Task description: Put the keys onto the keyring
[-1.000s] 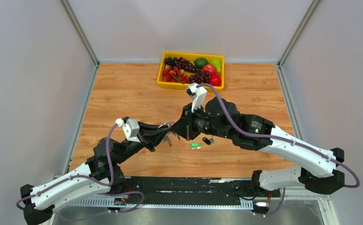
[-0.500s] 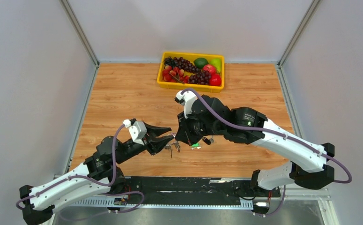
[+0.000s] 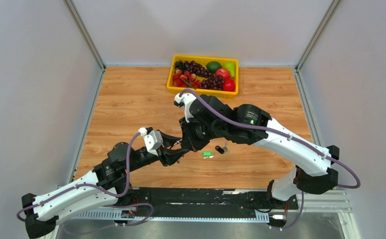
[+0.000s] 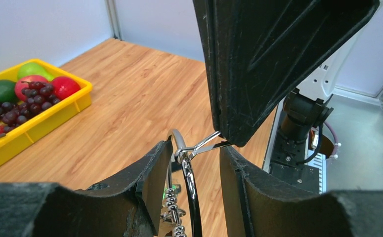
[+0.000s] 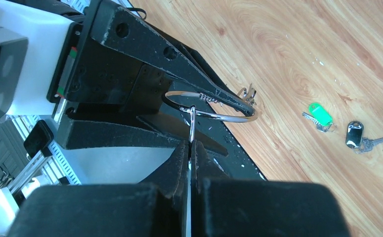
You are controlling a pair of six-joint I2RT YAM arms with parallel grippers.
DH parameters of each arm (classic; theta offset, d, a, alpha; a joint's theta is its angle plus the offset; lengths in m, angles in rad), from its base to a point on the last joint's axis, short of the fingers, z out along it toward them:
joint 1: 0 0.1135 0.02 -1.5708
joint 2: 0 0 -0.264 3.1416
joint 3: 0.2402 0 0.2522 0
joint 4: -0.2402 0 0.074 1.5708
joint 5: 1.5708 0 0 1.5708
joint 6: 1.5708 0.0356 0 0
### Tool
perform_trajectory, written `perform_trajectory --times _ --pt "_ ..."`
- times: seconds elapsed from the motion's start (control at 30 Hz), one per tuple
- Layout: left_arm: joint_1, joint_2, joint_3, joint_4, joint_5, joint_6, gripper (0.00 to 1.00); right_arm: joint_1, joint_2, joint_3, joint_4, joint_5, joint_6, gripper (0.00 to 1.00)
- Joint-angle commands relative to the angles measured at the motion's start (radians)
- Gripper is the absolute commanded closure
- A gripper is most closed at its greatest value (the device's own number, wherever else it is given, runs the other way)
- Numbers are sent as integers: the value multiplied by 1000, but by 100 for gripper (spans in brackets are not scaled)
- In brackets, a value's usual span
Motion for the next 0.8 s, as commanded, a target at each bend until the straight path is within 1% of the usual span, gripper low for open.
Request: perform_trajectory --times 0.0,0.33,0.47,0.53,0.67,0.77 --pt "-3 -14 37 49 13 38 49 -4 23 81 -68 -14 -6 100" --pt "-3 -44 31 67 -18 76 49 -9 73 145 -127 -24 -5 100" --pt "-3 -44 15 93 -21 80 51 -8 79 170 -131 -32 -3 100" --pt "-3 -53 3 116 -22 84 53 -10 83 177 -137 -35 -2 100" --pt "-3 -75 -25 163 -26 95 62 -10 92 197 -151 -45 -1 100" --pt "-3 -78 -37 178 -26 102 72 -9 99 206 -157 -50 3 100"
